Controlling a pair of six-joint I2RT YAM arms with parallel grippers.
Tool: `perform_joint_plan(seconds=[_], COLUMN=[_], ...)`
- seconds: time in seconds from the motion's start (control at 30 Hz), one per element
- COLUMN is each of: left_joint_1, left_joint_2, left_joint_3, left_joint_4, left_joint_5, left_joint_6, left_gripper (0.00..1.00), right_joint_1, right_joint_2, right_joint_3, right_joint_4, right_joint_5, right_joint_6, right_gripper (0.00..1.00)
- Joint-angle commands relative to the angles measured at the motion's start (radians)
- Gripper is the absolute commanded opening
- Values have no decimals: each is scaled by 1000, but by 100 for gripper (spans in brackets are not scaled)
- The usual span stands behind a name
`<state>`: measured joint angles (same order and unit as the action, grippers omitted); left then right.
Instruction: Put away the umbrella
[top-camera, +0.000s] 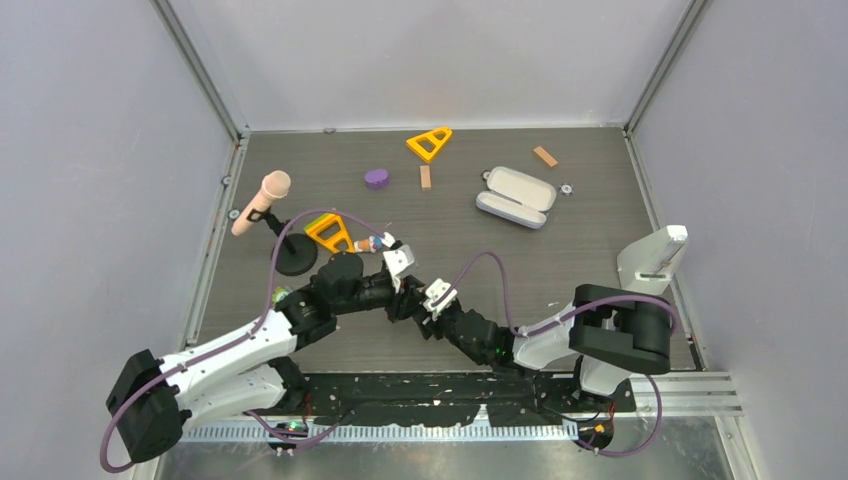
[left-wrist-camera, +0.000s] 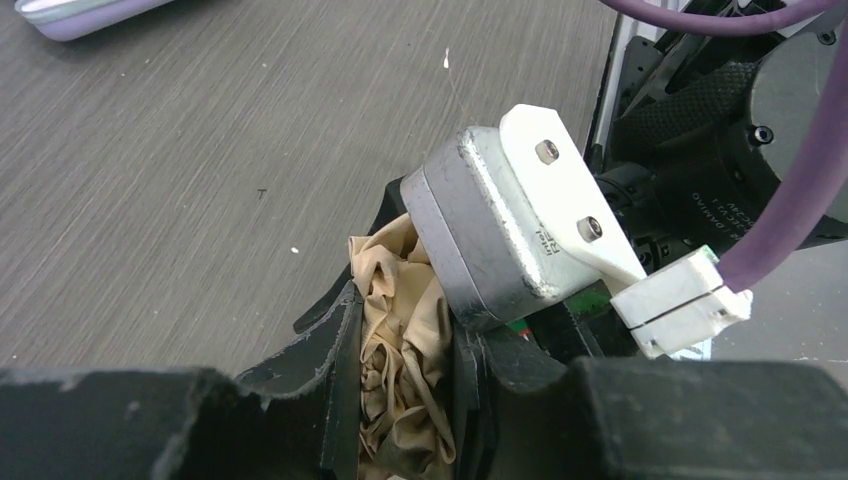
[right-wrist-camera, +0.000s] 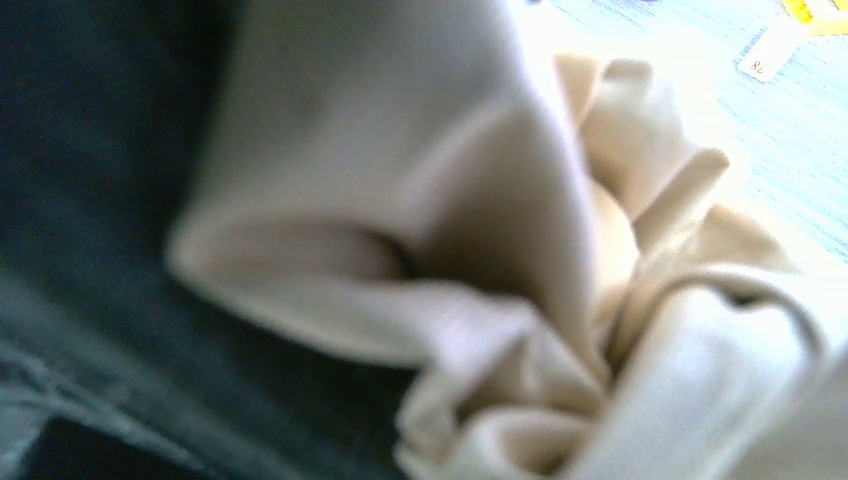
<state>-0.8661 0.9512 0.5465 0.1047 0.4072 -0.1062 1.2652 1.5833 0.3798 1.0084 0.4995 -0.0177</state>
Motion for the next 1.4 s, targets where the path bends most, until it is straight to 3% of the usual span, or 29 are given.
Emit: perform_joint_plan(seconds=[0.0, 0.3, 0.4, 0.43, 0.47, 0.53, 0.57, 0.6, 0.8, 0.97, 1.2, 1.37], left_joint_1=[-68, -67, -68, -67, -64, -45, -27, -5, 184, 295, 481, 557], left_joint_2=[7, 159, 120, 96, 70, 14, -13, -40, -180, -242, -152, -107], left_joint_3=[-55, -131, -99, -78, -56, -16, 4, 12, 62, 103, 283, 299], left_joint_4=[84, 268, 231, 201, 178, 150, 141, 135, 109, 66, -196, -240], left_joint_5=[113, 118, 89, 71, 43, -17, -42, -50, -74, -69, 142, 181], left_joint_6=[-26, -80, -66, -56, -41, -24, -20, -17, -36, -109, -170, -187], left_gripper=[0, 0, 0, 5, 24, 78, 96, 99, 99, 100, 99, 100], right_joint_1=[-8, -15, -24, -32, -39, -71, -107, -128, -390, -592, -857, -1006], right_joint_2=[39, 104, 67, 34, -11, -88, -118, -173, -373, -404, -226, 2], right_joint_3=[28, 40, 45, 55, 61, 82, 92, 97, 231, 355, 669, 900], right_joint_4=[139, 160, 110, 62, 31, -64, -123, -150, -496, -728, -1086, -1278], right_joint_5=[80, 102, 94, 91, 88, 69, 40, 19, -205, -398, -609, -654], right_joint_6=[17, 55, 64, 66, 68, 67, 65, 62, 1, -47, -234, -381], right_gripper=[6, 6, 6, 6, 6, 6, 6, 6, 6, 6, 5, 6])
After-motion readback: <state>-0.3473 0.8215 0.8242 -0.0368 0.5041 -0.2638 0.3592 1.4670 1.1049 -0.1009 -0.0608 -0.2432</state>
